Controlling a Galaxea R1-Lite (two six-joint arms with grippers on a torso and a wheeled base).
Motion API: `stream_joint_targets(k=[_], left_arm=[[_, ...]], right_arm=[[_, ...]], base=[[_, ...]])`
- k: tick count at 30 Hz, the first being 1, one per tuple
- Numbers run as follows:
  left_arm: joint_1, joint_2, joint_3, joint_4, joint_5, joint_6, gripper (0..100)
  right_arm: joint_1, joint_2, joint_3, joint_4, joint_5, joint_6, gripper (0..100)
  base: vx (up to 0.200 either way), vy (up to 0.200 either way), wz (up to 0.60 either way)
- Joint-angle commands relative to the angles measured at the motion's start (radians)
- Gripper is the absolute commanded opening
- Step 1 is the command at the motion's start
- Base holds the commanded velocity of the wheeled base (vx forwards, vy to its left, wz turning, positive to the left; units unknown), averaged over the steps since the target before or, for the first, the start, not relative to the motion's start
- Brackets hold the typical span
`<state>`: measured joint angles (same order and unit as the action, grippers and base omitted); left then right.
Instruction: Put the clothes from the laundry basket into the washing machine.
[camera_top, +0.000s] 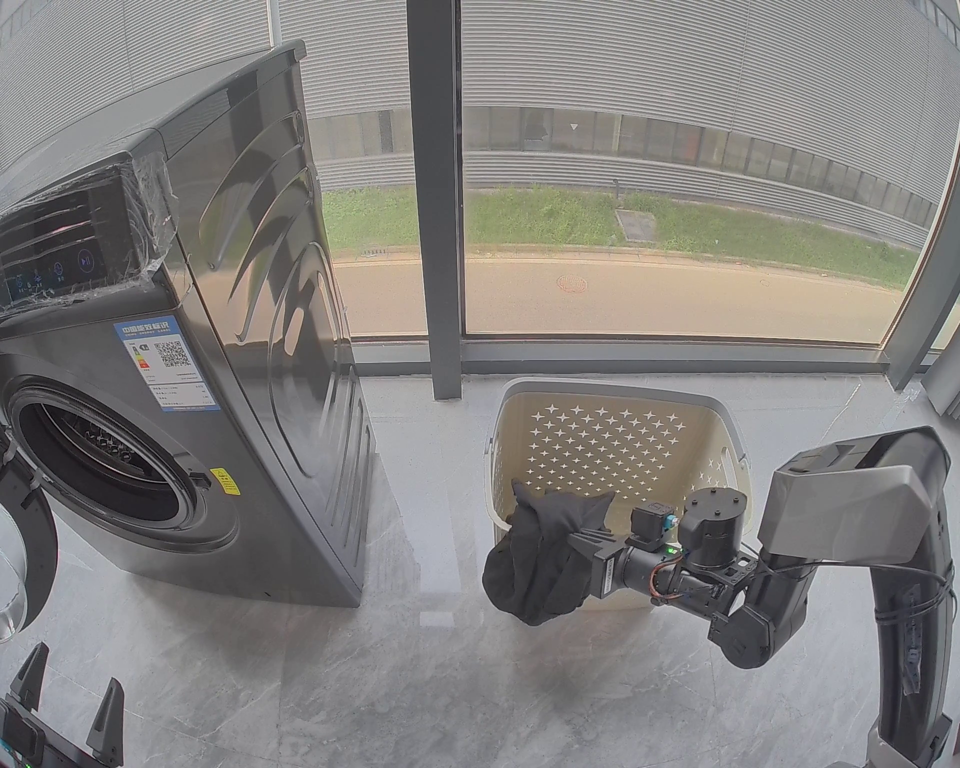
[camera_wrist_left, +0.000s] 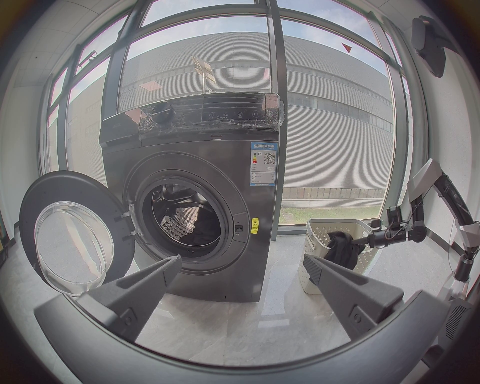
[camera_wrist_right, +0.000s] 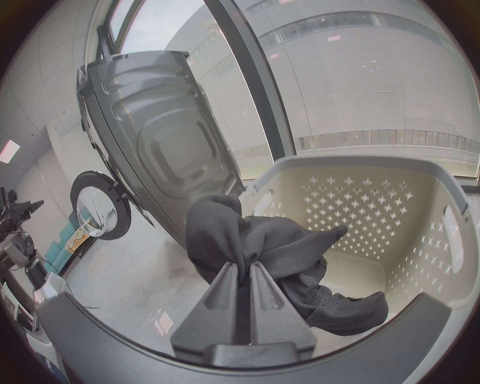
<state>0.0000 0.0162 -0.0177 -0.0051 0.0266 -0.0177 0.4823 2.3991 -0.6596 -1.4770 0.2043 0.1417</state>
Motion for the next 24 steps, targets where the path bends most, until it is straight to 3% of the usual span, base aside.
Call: stream_joint_targets(k=[1, 5, 14, 24], left_arm=[[0.0, -0.012, 0.016, -0.001, -0.001, 0.001, 100], [0.002, -0.012, 0.016, 0.001, -0.001, 0.001, 100], [0.0, -0.012, 0.016, 0.001, 0.001, -0.001, 100], [0.0, -0.012, 0.015, 0.001, -0.004, -0.002, 100]], right_arm=[[0.002, -0.106, 0.049, -0.042, -0.005, 0.002, 0], [0.027, -0.187, 0.081, -0.071, -0.017, 0.006, 0], [0.084, -0.479, 0.109, -0.055, -0.089, 0.015, 0], [0.111, -0.655, 0.066, 0.037, -0.128, -0.001, 0]], base=[[0.0, 0.0, 0.0], [0.0, 0.0, 0.0], [0.0, 0.0, 0.0], [0.0, 0.0, 0.0]])
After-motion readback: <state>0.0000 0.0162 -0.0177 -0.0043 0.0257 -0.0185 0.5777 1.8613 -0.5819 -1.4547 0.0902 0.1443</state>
